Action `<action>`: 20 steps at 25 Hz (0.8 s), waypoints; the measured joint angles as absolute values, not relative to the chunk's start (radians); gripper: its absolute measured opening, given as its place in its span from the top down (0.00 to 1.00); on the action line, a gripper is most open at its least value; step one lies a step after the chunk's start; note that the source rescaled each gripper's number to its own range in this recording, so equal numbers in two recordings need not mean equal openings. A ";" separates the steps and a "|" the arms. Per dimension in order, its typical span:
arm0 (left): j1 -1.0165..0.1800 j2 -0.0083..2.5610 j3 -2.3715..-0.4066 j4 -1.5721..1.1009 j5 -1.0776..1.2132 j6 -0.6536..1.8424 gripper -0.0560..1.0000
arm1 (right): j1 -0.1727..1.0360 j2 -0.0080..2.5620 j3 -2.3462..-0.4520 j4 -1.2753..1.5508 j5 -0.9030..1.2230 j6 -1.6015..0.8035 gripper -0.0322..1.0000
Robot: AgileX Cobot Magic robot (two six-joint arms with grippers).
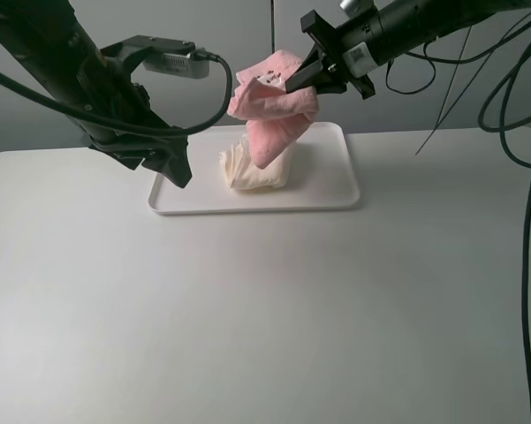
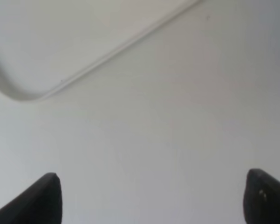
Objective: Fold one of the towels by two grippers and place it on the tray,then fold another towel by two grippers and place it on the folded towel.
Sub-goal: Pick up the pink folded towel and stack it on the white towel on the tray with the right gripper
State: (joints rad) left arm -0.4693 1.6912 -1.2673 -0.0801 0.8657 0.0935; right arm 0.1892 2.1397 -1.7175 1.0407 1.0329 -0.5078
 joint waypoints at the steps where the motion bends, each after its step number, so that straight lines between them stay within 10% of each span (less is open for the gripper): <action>1: -0.469 1.691 -1.267 -0.080 0.860 0.093 0.00 | 0.194 2.169 -1.758 1.057 1.043 -0.494 0.89; 20: -0.469 1.689 -1.267 -0.084 0.822 0.106 0.00 | 0.241 2.519 -2.120 1.335 1.061 -0.373 0.89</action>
State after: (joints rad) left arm -0.4693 1.6890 -1.2673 -0.0835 0.8215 0.1061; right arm 0.2406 2.5195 -2.1196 1.3346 1.0610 -0.3734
